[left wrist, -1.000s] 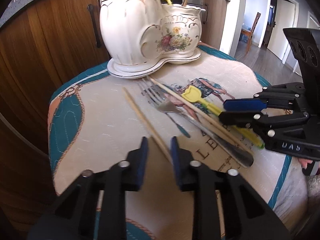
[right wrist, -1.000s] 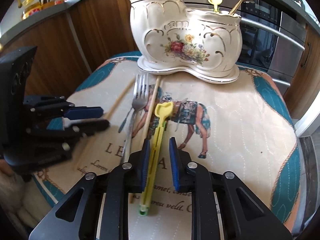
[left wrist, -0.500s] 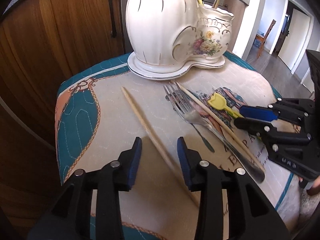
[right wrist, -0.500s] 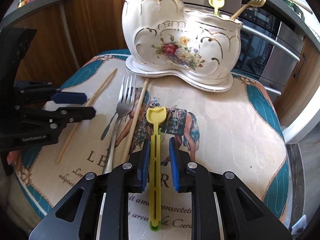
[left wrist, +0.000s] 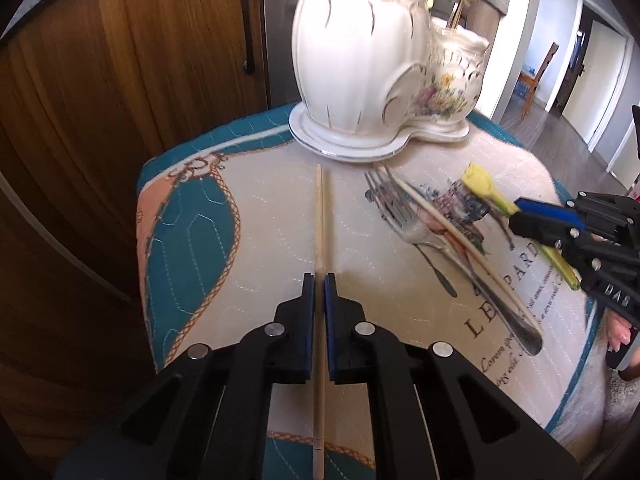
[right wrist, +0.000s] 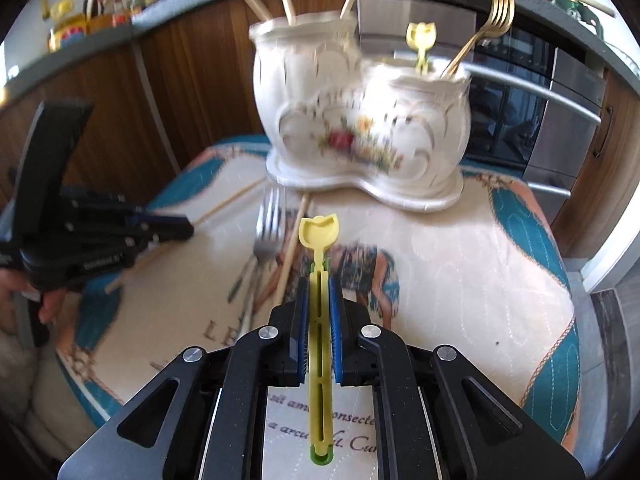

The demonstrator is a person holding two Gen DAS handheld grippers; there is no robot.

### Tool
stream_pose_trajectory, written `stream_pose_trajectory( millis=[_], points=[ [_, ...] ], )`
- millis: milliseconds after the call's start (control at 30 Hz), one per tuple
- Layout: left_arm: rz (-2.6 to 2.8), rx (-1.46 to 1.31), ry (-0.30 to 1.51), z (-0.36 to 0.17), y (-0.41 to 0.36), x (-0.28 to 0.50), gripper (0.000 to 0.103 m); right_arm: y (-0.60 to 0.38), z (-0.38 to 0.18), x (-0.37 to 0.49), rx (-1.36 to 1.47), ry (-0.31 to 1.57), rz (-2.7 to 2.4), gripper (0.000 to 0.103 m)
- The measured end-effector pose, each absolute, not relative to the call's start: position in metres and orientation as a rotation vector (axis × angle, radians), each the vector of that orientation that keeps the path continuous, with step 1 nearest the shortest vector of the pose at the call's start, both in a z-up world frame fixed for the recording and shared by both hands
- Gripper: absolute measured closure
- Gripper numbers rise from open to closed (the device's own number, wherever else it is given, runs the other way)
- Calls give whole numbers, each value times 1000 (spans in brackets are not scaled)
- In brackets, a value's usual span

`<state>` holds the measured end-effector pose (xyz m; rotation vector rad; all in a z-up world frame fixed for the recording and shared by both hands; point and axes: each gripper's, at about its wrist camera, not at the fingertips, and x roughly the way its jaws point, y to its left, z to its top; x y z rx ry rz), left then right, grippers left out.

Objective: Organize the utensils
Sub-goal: 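Lift the chopstick with the left tool while the right tool carries the yellow utensil above the pot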

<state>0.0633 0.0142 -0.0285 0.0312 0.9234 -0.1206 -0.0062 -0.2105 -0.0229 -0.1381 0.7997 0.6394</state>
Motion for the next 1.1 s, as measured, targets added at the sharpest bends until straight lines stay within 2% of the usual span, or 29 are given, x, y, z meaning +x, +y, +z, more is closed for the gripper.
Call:
stream_pose_trajectory(
  millis=[267,500,1100],
  points=[
    [-161,-14,715,17,23,40,98,-231,20,-20,4,578,644,92],
    [-178,-25,527,46,20,29,98,-240,39,-15,70,494,603,92],
    [-187,-149,206,116,34,105,98,-247,98,76,212,281,504,92]
  ],
)
